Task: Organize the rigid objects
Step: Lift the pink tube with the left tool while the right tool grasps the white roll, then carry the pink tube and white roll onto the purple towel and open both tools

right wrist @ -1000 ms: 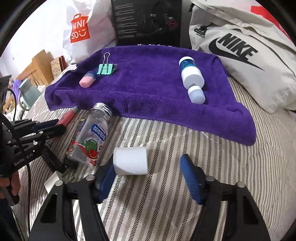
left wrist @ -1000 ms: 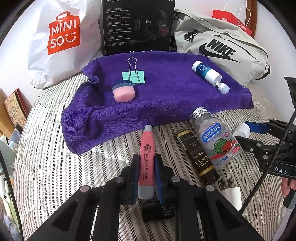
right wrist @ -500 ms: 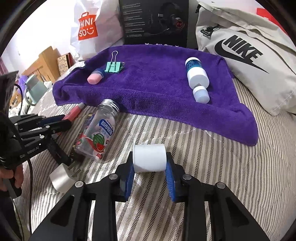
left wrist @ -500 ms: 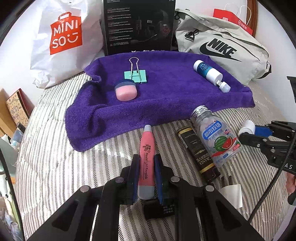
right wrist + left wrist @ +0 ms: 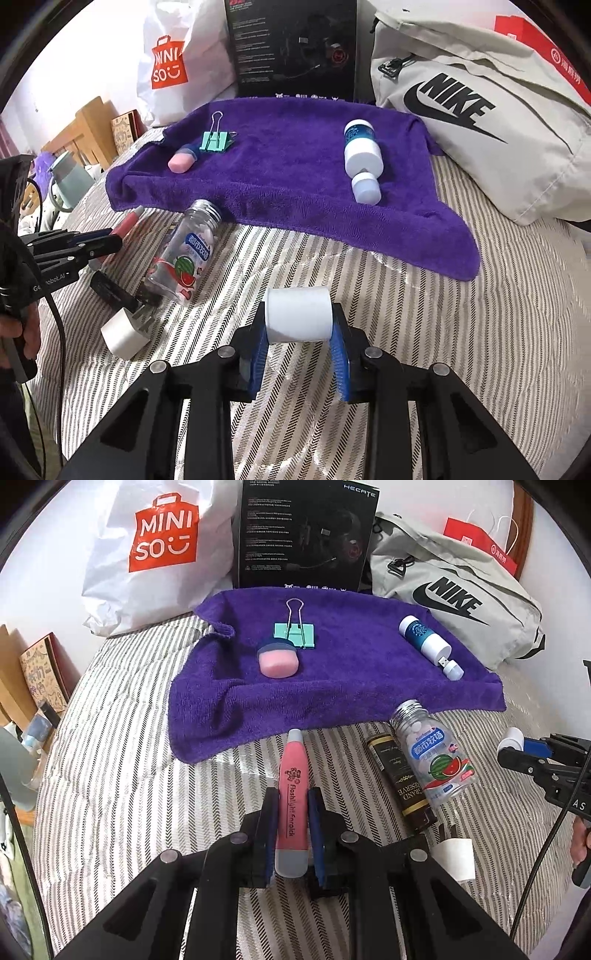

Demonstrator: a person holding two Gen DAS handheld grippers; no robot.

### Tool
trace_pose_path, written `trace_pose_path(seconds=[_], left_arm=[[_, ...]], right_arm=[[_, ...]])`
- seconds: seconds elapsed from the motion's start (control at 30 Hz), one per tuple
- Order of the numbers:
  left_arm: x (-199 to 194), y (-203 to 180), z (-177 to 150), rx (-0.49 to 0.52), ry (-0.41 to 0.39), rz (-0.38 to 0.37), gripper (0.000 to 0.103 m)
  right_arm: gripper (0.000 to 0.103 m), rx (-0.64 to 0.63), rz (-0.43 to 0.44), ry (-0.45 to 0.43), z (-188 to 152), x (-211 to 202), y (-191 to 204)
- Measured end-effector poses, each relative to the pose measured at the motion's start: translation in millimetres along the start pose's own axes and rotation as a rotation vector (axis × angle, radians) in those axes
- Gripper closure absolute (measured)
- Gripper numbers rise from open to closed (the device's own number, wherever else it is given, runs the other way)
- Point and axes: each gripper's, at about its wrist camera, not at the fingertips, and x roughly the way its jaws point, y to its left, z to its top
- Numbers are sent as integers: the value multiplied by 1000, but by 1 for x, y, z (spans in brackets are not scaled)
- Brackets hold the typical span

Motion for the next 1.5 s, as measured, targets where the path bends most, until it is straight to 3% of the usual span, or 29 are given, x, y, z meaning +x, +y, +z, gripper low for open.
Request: trace_pose_path(seconds=[0.4,0.77,1.13,1.5], left_arm=[[-16,-1,17,10,-25,6,87],[-21,1,59,35,-50,24,87],[11,2,93,40,-33,40,87],[59,14,109,26,27,102,87]], right_arm=[[72,-11,33,-28,17,-9,0],[72,-17,72,-62,50,-10,-4],[72,-33,68,-56,93,16,-10],[72,-86,52,16,118,64,-15]])
